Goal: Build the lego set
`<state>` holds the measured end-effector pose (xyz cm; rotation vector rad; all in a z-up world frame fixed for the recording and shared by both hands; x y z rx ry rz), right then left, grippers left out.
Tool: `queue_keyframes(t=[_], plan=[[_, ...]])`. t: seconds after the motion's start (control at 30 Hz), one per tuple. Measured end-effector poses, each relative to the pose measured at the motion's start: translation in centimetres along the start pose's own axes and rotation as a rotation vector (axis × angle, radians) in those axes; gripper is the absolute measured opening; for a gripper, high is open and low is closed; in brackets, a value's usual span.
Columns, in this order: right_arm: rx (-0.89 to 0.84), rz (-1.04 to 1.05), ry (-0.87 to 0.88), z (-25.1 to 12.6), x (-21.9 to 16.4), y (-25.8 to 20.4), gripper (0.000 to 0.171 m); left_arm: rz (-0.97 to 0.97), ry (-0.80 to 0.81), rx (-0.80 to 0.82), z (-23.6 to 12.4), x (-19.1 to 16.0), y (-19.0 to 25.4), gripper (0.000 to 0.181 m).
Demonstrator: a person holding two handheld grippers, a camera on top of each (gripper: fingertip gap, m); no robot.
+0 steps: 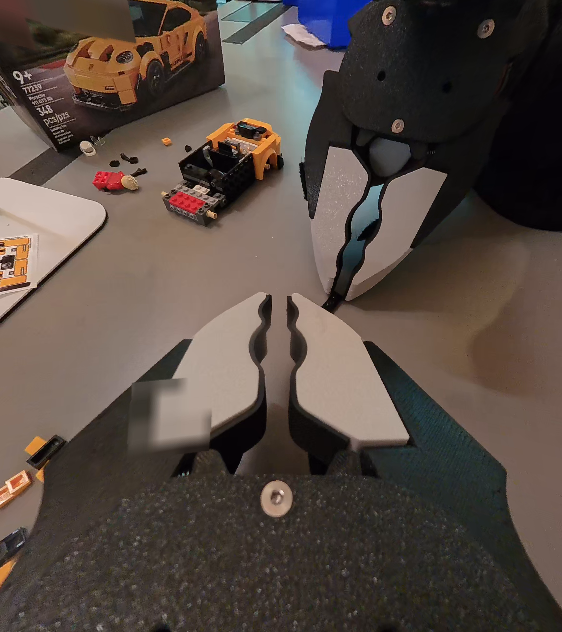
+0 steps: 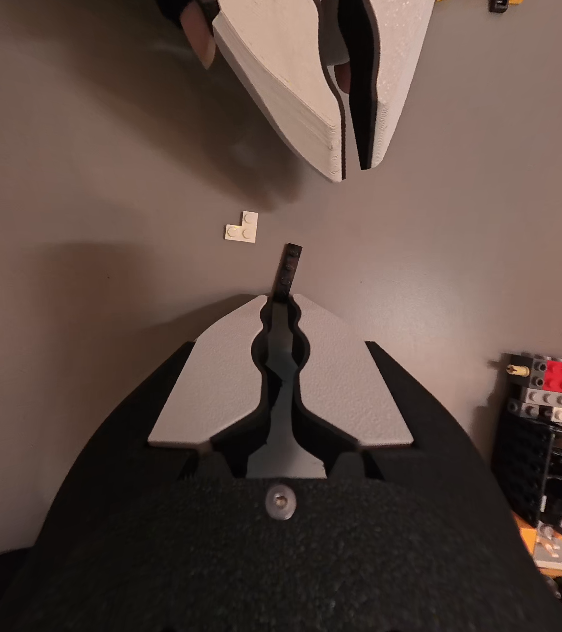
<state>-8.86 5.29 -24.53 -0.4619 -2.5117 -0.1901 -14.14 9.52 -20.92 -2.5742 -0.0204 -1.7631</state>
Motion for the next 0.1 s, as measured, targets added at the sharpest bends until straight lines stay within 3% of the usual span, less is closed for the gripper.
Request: queue_keyframes(t=[0.1], plan=[[-0.003,-0.001,0.005,-0.04,0.06,0.04,0.009,0.001,-0.002,-0.001,0.01,-0.02,0.03,0.007]])
Point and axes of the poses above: each gripper's, where its closed fingertips meet, z out along the fingers, x out of its top, y = z × x across the jaws, the point moved 2 cm from there along -z, back along the fingers, and after that the axes turned 4 degrees about y, right-handed, at the moved point
